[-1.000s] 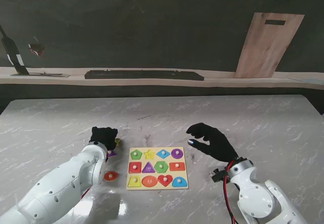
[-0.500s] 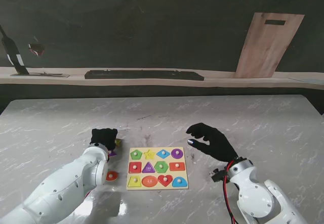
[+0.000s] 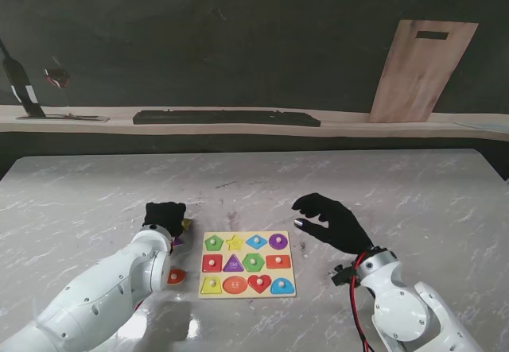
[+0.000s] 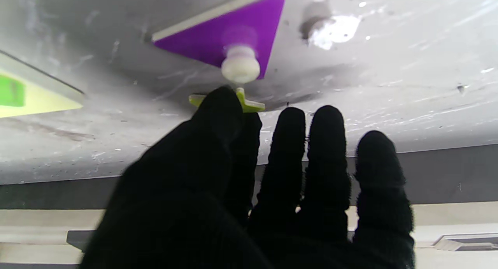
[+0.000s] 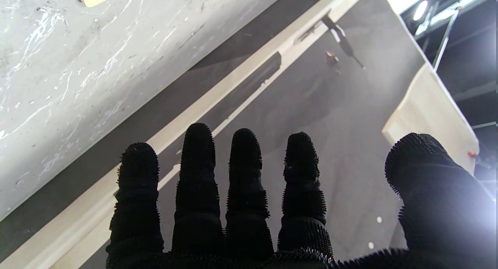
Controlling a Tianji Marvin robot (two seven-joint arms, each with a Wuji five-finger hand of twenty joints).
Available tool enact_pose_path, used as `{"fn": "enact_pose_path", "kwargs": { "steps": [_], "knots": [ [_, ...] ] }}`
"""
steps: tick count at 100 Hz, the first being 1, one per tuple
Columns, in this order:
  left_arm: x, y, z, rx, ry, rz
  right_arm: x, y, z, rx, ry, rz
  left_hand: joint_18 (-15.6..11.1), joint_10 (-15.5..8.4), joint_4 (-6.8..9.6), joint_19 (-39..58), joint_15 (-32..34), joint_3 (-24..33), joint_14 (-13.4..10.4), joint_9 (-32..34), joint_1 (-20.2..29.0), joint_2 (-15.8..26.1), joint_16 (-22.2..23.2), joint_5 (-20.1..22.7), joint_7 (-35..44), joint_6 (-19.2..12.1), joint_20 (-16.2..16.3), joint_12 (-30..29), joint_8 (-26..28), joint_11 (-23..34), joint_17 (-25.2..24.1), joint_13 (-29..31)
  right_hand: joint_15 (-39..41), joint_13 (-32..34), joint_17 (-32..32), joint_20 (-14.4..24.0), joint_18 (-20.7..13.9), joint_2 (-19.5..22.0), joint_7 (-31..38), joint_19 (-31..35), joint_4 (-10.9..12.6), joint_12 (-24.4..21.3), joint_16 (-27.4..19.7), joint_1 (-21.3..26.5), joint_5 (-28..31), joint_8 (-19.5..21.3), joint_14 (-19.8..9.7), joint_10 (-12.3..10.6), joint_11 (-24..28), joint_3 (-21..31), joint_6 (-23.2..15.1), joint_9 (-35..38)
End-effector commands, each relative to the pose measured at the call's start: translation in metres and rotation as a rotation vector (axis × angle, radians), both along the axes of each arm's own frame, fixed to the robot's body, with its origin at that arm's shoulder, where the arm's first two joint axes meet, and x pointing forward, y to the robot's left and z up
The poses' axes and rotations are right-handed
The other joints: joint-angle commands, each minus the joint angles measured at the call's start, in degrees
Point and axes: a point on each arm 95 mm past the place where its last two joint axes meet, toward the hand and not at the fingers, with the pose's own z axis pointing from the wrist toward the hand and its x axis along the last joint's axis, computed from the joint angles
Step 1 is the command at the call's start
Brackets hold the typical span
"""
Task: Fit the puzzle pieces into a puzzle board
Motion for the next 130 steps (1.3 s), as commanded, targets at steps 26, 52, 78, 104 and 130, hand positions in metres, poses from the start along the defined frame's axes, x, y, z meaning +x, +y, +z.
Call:
{"fn": "enact_pose_path", "kwargs": {
  "steps": [26,52,78,104,130],
  "knots": [
    [-0.0001,-0.0008,0.0003,-0.011,0.014,-0.001,-0.0019,0.0026,-0.0022,0.002,0.006,0.003,1.51,1.24,-2.51,1.09,0.97,-3.66,0.53,-1.14,-1.63,-0.40,-0.55,1.54,1.11,-1.43,0.87,-4.42,-0.93,2.94,-0.79,0.70,0.77,0.17,-0.64,0.63,-0.68,1.30,0.95,0.94,0.80,0.56,0.29,1.80,1.12,0.36,-1.25,-1.20,0.34,-1.27,-0.96,1.02],
    [-0.0004,-0.0008,0.0010,-0.017,0.029,0.006,-0.0021,0.0025,-0.0020,0.002,0.005,0.003,1.54,1.46,-2.48,0.05,-0.05,-5.72,0.99,-2.80,-1.91,1.51,-0.60,1.48,-1.07,-1.12,0.57,-5.04,-1.88,1.87,-2.39,-1.00,0.80,0.22,-0.64,0.61,-0.70,1.36,0.97,0.94,0.79,0.57,0.29,1.77,1.11,0.35,-1.28,-1.30,0.37,-1.28,-0.97,1.07],
    [-0.0005,0.0009,0.0031,-0.022,0.029,0.002,-0.0021,0.0024,-0.0020,0.003,0.005,0.003,1.64,1.29,-3.09,-0.16,-0.34,-7.43,1.12,-3.13,0.03,3.23,-0.26,1.73,-1.93,-1.35,0.49,-5.21,-1.64,1.48,-2.72,-1.39,0.81,0.20,-0.67,0.60,-0.70,1.38,0.95,0.94,0.79,0.57,0.29,1.77,1.17,0.34,-1.26,-1.25,0.37,-1.30,-0.89,1.08],
    [0.0008,-0.0002,0.0018,-0.031,0.020,0.010,-0.0022,0.0028,-0.0022,0.003,0.007,0.005,2.14,1.36,-1.62,0.03,0.56,-15.98,1.39,-1.85,5.73,9.64,0.49,3.07,-0.29,-1.52,0.70,-4.83,-1.70,2.33,-2.26,-0.69,0.81,0.21,-0.65,0.59,-0.72,1.37,0.92,0.96,0.79,0.58,0.29,1.73,1.20,0.34,-1.33,-1.28,0.39,-1.30,-0.91,1.10],
    [0.0018,-0.0008,0.0010,-0.032,0.016,0.012,-0.0020,0.0028,-0.0023,0.003,0.007,0.005,2.31,1.80,-0.95,0.65,2.14,-15.51,1.34,0.18,7.57,9.06,1.04,4.00,0.87,-0.68,0.96,-1.61,-1.37,3.36,-1.20,0.61,0.79,0.17,-0.68,0.57,-0.71,1.40,0.96,0.95,0.79,0.58,0.28,1.77,1.23,0.36,-1.23,-1.21,0.38,-1.29,-0.88,1.07]
  ]
}}
